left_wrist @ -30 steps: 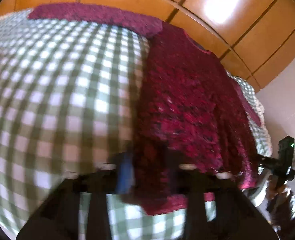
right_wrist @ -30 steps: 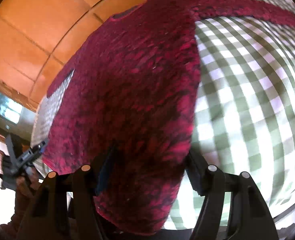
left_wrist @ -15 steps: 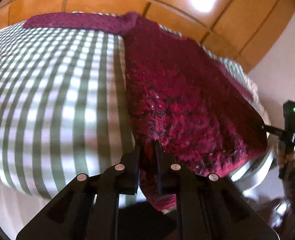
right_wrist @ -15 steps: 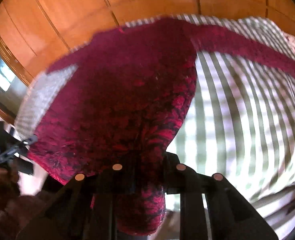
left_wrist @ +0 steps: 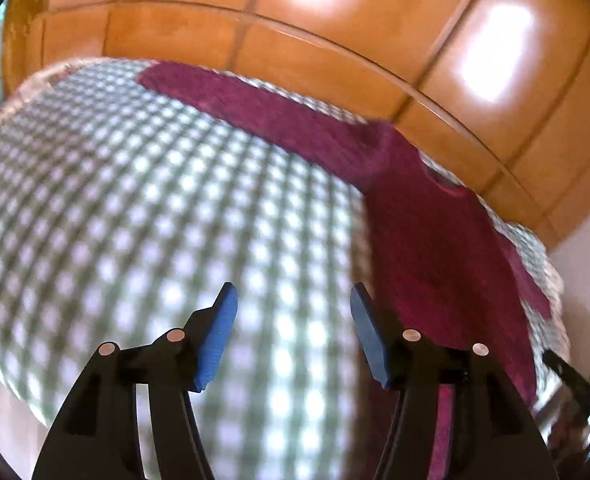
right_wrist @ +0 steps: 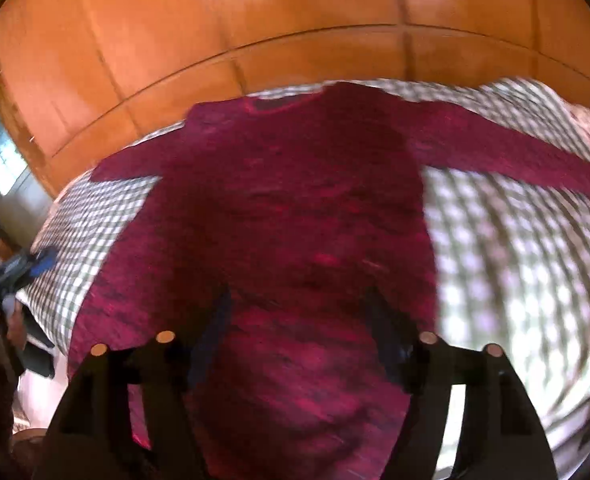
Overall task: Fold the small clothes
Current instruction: 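Spread the top flat on the bed with both grippers, then release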
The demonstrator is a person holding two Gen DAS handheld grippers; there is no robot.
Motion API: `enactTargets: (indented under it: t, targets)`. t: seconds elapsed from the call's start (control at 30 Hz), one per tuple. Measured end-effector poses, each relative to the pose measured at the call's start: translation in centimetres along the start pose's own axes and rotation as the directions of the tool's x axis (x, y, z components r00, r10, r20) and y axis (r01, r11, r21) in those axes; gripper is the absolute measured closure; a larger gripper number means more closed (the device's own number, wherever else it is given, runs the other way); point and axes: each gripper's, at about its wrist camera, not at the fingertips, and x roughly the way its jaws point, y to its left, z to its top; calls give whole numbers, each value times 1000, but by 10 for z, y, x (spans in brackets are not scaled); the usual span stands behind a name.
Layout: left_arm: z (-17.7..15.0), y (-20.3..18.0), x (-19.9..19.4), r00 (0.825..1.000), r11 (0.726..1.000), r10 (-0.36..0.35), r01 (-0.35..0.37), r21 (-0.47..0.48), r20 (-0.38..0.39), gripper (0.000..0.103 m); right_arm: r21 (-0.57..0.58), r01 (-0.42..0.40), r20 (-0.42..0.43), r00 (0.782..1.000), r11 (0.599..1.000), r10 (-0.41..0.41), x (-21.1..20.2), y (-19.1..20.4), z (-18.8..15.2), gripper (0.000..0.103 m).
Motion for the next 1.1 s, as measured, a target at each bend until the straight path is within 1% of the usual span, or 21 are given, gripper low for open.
enactTargets:
  t: [0.03,0.07,0.13,0.17,0.2,0.27,0.33,0.37,0.4,0.47,0.57,0.67,0.73,0.8,0.83,0.9,0.93,0.97,1.0,1.07,1.1]
  targets:
    - [12,7,7,1000,999,29,-29,-17,2,41,-20,-6,-6,1000,1000,5,11,13,3,32]
    - [18,13,12,999,999,39,-39,-29,3,38,-37,-7,-8,1000,999,7,20,23,6,32]
    - [42,27,27,997,995,78,-78,-70,0,38,-63,-31,-22,999,998,30,41,39,14,31]
    - [49,36,33,997,993,82,-83,-87,-7,38,-67,-39,-29,999,997,37,47,45,16,30]
    - [60,45,40,996,989,89,-90,-121,-13,38,-80,-40,-35,999,996,38,56,54,19,30]
    - [78,58,49,992,980,123,-123,-157,-8,38,-117,-26,-34,999,993,22,73,68,19,30]
    - [106,70,63,988,970,151,-148,-192,4,38,-134,-25,-37,999,991,20,84,78,20,30]
    - [114,74,69,988,967,155,-152,-204,2,39,-142,-27,-37,999,990,22,92,82,21,30]
    - [127,82,77,987,961,161,-157,-227,0,43,-148,-23,-39,999,989,18,97,84,22,30]
    - [147,97,91,984,945,181,-174,-278,-1,44,-151,-31,-51,998,988,23,111,89,24,30]
    - [178,127,114,975,901,220,-208,-380,-13,44,-187,-20,-50,999,982,11,123,97,23,29]
    - [194,144,129,971,870,241,-219,-441,-7,44,-193,-16,-54,999,981,5,132,97,18,27]
    - [206,156,146,963,850,271,-249,-464,-20,44,-181,-25,-52,999,983,16,133,95,18,26]
    - [211,164,161,959,837,278,-267,-478,-50,44,-173,-31,-54,998,984,22,134,93,19,26]
    - [212,168,166,959,830,280,-264,-491,-41,44,-170,-36,-56,998,985,27,136,92,19,25]
    - [218,168,170,956,834,294,-258,-489,-2,43,-175,-37,-60,998,984,27,137,92,19,23]
    - [222,168,172,956,841,292,-254,-478,6,46,-182,-36,-61,998,983,26,138,94,19,20]
    - [226,167,175,961,855,277,-240,-460,13,74,-188,-35,-61,998,982,24,139,95,19,19]
    - [228,165,177,967,868,255,-225,-442,10,90,-196,-31,-62,998,980,19,140,97,18,17]
    - [226,163,169,966,876,255,-209,-436,50,94,-200,-28,-65,998,979,15,142,98,19,17]
    - [223,161,162,964,880,256,-201,-431,72,94,-198,-31,-67,998,980,18,142,98,19,16]
